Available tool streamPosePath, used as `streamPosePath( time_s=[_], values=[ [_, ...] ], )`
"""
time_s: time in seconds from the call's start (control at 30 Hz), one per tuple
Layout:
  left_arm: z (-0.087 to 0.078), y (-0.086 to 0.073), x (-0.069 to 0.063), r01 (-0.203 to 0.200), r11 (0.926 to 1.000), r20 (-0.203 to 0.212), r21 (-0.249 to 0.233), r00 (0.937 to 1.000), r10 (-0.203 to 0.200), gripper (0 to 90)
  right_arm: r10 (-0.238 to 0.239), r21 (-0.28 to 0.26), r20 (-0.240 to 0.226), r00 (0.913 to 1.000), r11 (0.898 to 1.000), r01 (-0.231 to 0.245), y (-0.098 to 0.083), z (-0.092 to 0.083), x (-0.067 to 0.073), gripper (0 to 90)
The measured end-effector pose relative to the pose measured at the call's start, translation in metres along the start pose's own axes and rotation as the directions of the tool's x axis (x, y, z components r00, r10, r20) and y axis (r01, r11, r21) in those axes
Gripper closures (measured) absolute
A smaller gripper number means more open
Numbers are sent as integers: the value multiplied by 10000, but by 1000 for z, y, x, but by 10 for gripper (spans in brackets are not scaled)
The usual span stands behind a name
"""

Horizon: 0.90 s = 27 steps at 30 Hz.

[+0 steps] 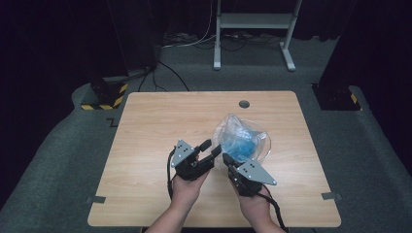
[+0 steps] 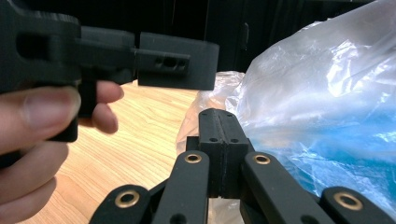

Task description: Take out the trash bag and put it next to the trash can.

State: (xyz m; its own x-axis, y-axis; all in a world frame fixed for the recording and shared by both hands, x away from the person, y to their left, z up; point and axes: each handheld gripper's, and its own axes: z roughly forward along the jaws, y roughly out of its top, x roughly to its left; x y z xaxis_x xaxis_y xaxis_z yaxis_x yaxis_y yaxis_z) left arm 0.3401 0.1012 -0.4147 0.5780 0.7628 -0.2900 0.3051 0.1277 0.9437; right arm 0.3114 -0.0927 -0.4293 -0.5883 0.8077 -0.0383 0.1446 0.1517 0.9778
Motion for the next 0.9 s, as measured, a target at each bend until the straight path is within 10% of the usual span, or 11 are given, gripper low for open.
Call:
streamPosePath(
  time_s=[0.27,0.5,0.9],
  values=[
    [17,-4,13,1022,9911,162,854,9944,-1040,331,-116,0,39,9999,9999,116,0,-1,1,900],
    [22,-2,8,728,9915,779,1077,9936,-814,491,-123,14,41,9999,9999,123,-1,-3,0,900],
    [23,-2,7,312,9926,566,1173,9977,-380,744,-76,38,-9,10000,10000,76,-1,-7,0,886]
  ],
)
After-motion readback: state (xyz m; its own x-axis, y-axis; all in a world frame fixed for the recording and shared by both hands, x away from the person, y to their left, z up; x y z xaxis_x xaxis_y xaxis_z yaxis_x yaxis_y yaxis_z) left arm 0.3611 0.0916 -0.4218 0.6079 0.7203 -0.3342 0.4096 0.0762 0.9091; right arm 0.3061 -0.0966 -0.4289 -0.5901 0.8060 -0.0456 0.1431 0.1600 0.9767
